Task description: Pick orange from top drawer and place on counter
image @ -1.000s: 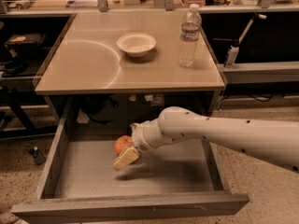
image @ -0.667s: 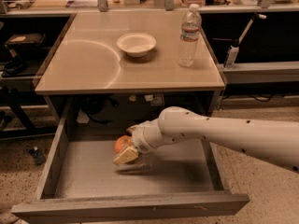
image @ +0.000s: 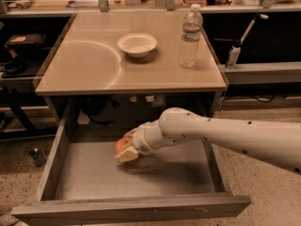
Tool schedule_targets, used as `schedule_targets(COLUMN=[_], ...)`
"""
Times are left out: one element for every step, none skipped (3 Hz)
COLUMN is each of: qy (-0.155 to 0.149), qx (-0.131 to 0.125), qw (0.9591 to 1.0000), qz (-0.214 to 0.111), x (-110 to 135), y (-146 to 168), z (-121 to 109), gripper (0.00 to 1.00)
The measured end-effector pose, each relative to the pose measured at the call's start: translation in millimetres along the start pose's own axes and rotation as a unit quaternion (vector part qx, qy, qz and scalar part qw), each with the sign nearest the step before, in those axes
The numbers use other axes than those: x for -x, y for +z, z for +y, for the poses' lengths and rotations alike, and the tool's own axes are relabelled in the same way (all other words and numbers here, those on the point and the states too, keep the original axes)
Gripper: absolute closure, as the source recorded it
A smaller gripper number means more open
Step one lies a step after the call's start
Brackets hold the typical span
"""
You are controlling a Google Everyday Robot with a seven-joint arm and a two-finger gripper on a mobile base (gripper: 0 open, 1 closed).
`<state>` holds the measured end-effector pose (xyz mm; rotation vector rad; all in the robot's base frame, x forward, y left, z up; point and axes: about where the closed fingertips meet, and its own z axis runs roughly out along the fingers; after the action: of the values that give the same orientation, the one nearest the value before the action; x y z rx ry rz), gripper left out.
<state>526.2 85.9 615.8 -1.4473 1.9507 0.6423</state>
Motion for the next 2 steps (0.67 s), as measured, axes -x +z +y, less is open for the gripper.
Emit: schedule_targets(qy=[0.000, -0.012], qx=[0.000, 0.004], qw=[1.0000, 0.9999], qz=[0.000, 0.003], x=[0.1, 9.8], y=[0.0, -5.7], z=[0.1, 6.2], gripper=[0.97, 1.00])
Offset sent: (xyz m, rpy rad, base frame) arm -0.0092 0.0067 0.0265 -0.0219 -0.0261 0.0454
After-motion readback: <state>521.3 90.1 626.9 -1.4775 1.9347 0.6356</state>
